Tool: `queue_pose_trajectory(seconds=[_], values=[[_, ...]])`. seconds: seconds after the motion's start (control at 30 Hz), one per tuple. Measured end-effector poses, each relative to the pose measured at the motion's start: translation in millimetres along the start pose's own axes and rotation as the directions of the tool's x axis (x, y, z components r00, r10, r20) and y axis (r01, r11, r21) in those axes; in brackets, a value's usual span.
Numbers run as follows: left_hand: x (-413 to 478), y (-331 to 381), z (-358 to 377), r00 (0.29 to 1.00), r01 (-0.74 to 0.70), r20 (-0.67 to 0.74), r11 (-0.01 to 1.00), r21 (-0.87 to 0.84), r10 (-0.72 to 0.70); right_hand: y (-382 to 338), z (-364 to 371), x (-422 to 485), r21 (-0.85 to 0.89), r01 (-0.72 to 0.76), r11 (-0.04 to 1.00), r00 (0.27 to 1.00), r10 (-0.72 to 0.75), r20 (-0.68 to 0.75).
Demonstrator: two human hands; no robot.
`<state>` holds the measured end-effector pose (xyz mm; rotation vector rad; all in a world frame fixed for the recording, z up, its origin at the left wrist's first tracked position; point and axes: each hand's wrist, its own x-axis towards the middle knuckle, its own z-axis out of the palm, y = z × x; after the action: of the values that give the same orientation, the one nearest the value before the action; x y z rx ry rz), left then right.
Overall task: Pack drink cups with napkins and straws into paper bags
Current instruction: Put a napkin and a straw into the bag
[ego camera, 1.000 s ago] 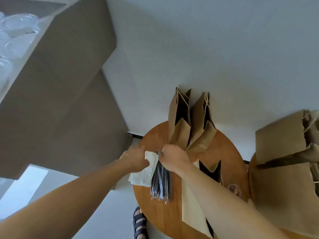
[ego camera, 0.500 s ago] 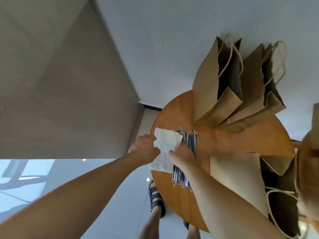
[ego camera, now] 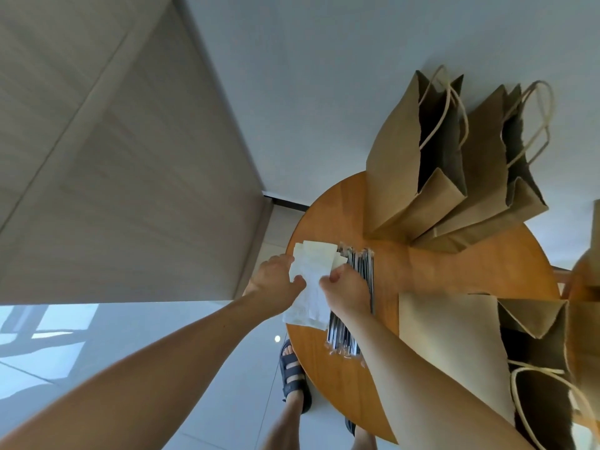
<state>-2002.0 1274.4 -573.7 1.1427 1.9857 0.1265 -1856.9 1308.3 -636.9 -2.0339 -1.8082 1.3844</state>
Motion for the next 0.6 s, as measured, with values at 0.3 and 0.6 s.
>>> queue_pose_trajectory(seconds=[0.3,0.6], values=[[-6,15,2,0.897,0.425,0.419,0.533,-0.732,-0.141,1,-38,-46,0.680,0.017,0.733,0.989,-0.110,0.095],[-16,17,22,0.923,0.383,0.306,0.514,-0.768,-0.231,67,-30,-29,0.121,-0.131,0.984,0.964,0.155,-0.214]])
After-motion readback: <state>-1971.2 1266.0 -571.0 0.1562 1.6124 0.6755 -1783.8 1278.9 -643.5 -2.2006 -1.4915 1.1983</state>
